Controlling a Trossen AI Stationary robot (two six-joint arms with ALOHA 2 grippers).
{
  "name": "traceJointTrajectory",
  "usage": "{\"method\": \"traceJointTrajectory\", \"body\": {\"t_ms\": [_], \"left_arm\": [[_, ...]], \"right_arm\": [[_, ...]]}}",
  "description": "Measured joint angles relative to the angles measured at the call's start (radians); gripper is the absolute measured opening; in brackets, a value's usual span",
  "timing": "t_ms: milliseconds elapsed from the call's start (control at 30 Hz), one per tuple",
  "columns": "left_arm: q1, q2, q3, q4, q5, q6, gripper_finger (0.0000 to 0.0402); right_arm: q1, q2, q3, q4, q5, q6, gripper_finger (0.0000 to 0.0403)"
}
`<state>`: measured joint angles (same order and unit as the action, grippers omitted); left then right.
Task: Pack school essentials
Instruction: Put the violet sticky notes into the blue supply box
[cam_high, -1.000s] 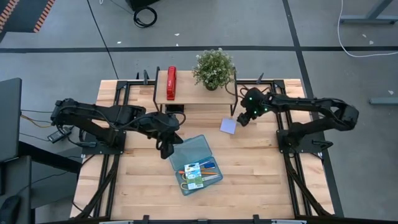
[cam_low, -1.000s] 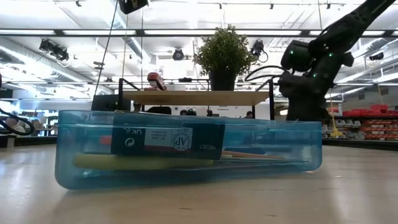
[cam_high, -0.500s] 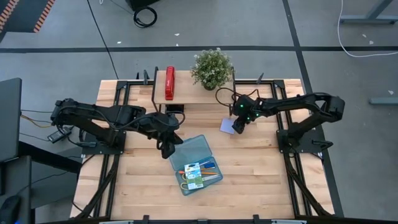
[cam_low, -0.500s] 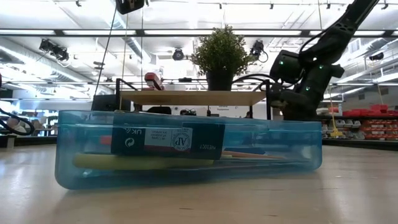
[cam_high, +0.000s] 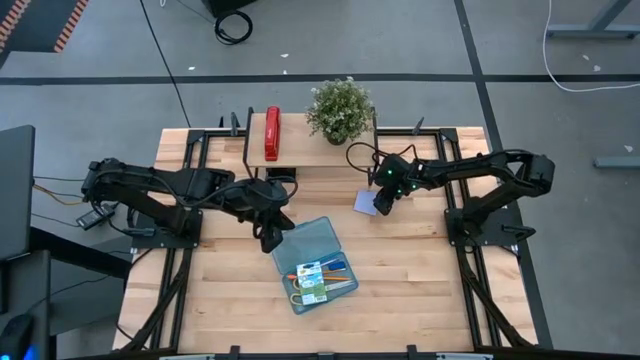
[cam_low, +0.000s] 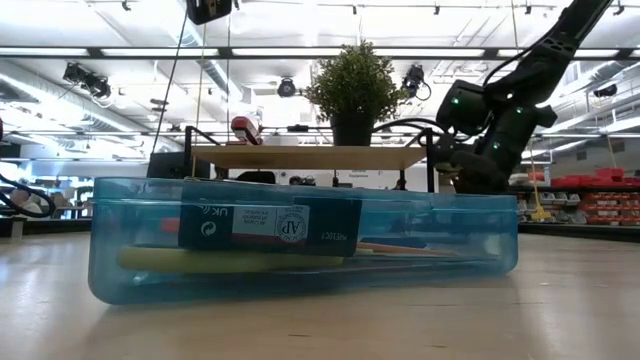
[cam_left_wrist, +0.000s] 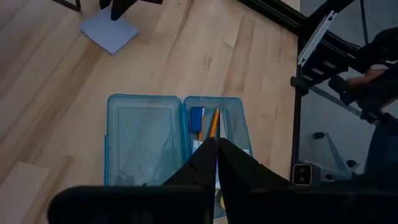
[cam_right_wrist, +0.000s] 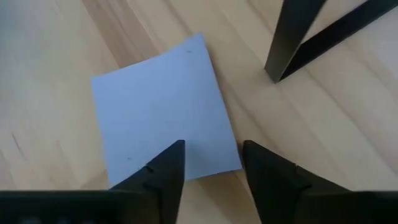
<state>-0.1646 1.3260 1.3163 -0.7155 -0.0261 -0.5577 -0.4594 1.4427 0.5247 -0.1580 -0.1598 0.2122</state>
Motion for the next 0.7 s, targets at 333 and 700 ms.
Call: {"method": "traceJointTrajectory", "body": {"t_ms": [333, 700], "left_arm": [[0.0, 0.0, 0.0, 0.0, 0.0, 0.001, 0.0008], [0.0, 0.0, 0.0, -0.002, 0.0, 0.003, 0.0019]], "right_arm": [[0.032, -0.038, -0.009, -0.025, 0.004, 0.008, 0.0052], [0.032, -0.217, -0.01, -0.131, -0.015, 0.031, 0.0008]]}}
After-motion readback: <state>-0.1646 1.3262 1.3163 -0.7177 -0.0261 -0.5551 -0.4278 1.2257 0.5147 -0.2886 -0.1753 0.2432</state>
